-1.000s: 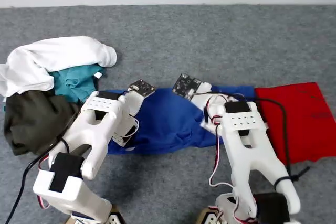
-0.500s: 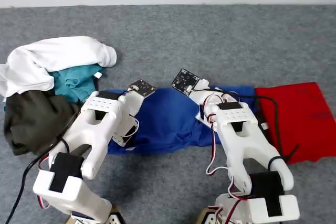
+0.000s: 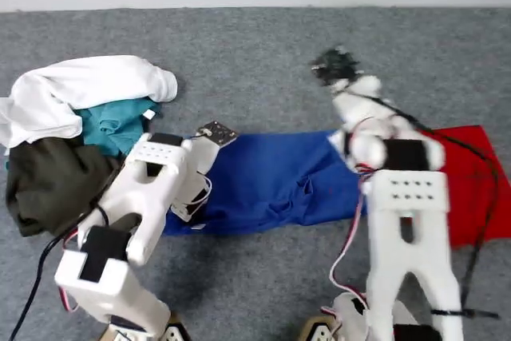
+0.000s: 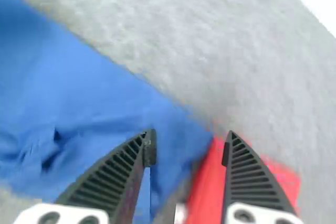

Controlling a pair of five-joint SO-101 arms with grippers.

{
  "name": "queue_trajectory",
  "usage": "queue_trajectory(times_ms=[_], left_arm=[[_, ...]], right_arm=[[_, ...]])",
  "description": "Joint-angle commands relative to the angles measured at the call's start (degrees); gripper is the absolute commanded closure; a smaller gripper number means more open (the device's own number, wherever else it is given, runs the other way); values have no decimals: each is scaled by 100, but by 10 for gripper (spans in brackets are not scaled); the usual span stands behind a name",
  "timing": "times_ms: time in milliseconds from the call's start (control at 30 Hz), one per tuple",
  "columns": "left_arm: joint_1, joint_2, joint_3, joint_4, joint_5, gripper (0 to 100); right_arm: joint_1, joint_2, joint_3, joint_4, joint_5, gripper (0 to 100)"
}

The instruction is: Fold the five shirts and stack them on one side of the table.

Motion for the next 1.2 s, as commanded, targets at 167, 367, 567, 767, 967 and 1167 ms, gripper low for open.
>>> queue_trajectory(times_ms=[167,367,567,767,967,1167], left_arm=[[-369,62,-1147,1275,62,927],[-1240,88,-2404,1987,62,927],[-1653,105,-2721,2127,132,927],[-1714,114,-2747,1670,1626,852],[-1574,334,-2747,1653,2620,721],[-1574,1222,-2756,1354,2804,721]], right_arm=[[936,-277,-123,2105,-211,783],[1042,-286,659,1851,-229,784],[1042,-286,888,1736,-229,785],[1007,-268,888,1727,-211,785],[1007,-242,888,1727,-211,785],[1042,-242,888,1727,-211,786]])
